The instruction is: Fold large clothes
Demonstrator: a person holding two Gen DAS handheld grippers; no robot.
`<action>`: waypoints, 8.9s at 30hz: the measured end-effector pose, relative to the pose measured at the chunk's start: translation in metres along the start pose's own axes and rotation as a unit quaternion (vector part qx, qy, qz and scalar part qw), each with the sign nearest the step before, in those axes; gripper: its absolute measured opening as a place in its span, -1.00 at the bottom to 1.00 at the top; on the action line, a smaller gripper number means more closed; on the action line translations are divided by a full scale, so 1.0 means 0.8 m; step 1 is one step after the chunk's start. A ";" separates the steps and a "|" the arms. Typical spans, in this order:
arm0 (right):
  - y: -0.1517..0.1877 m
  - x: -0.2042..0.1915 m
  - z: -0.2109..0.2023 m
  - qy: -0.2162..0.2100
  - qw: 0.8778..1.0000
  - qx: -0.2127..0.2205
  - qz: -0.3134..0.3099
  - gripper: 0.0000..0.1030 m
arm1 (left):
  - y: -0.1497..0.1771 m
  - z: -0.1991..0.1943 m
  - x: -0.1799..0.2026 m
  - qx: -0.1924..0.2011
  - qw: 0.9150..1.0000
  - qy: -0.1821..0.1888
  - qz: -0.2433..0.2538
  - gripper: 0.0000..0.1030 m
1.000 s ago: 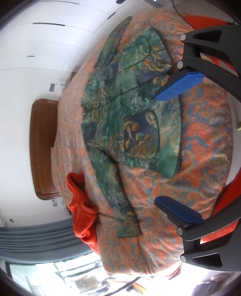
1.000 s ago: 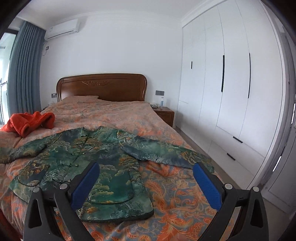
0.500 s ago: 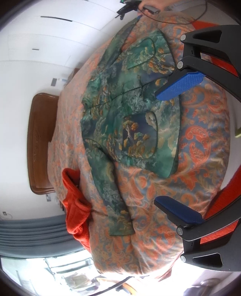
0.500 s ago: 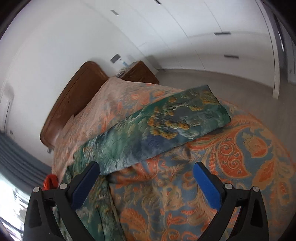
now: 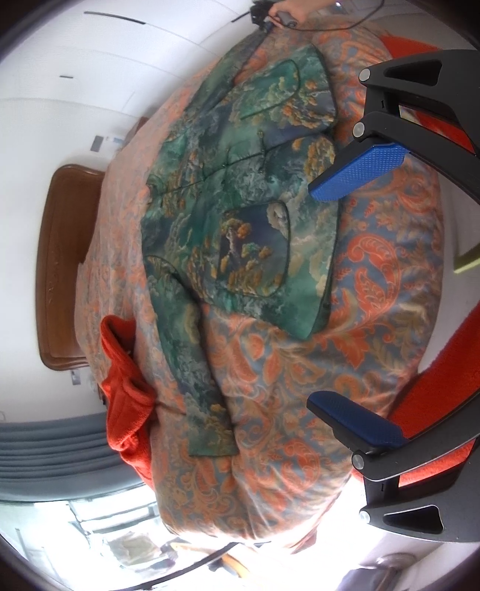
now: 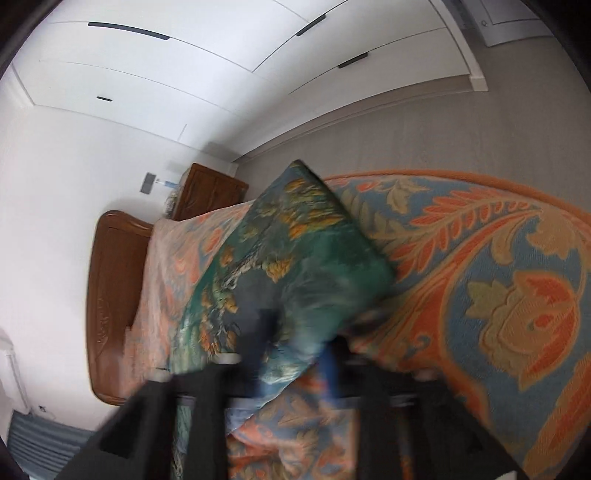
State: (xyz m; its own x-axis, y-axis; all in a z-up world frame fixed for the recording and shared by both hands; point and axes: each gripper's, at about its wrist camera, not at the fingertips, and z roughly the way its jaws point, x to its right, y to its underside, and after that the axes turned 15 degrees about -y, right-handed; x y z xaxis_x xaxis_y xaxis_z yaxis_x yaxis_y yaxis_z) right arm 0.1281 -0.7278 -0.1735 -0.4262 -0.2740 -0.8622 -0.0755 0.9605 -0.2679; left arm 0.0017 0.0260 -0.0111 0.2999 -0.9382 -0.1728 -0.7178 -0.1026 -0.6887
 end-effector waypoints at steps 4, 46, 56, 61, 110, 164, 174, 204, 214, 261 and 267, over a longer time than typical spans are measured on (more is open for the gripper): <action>0.024 -0.085 -0.011 0.028 0.980 0.021 -0.194 -0.83 | 0.004 0.008 0.005 -0.007 1.000 -0.001 0.004 0.99; 0.498 -0.101 -0.265 -0.108 0.840 -0.144 -0.512 0.37 | -0.132 0.167 0.349 -0.143 0.931 0.310 0.129 0.96; 0.523 -0.090 -0.261 -0.121 0.808 -0.164 -0.553 0.37 | -0.127 0.221 0.423 -0.166 0.955 0.205 0.135 -0.52; 0.523 -0.087 -0.259 -0.123 0.808 -0.172 -0.549 0.37 | -0.173 0.200 0.418 -0.083 0.976 0.156 0.130 -0.76; 0.339 -0.274 0.044 -0.044 0.831 -0.204 -0.515 0.37 | -0.052 0.190 0.174 -0.025 0.995 0.080 0.057 0.67; 0.427 -0.263 -0.016 -0.065 0.787 -0.199 -0.580 0.42 | 0.010 0.153 0.103 -0.013 0.997 0.051 0.056 0.91; 0.541 -0.189 -0.188 -0.068 0.815 -0.163 -0.551 0.45 | 0.038 0.124 0.065 0.005 0.992 0.092 0.091 0.98; 0.644 -0.146 -0.235 -0.082 0.763 -0.223 -0.601 0.46 | -0.099 0.412 -0.194 -0.124 0.894 0.071 -0.424 0.95; 0.681 -0.137 -0.238 -0.089 0.727 -0.262 -0.629 0.46 | -0.081 0.478 -0.222 -0.168 0.820 0.059 -0.544 -0.55; 0.527 -0.268 -0.048 -0.158 0.851 -0.318 -0.387 0.46 | -0.009 0.158 0.068 0.083 0.994 0.003 0.072 0.82; 0.518 -0.264 0.127 -0.098 0.883 -0.387 -0.247 0.45 | 0.016 0.174 0.035 0.040 0.999 0.016 0.018 0.82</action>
State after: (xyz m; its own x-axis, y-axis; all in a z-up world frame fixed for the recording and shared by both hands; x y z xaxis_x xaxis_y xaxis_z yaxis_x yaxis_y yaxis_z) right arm 0.2782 -0.2764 -0.1459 -0.0100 -0.5996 -0.8002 -0.8340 0.4465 -0.3241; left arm 0.0882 0.0442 -0.1228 0.2539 -0.9511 -0.1759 -0.6744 -0.0437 -0.7370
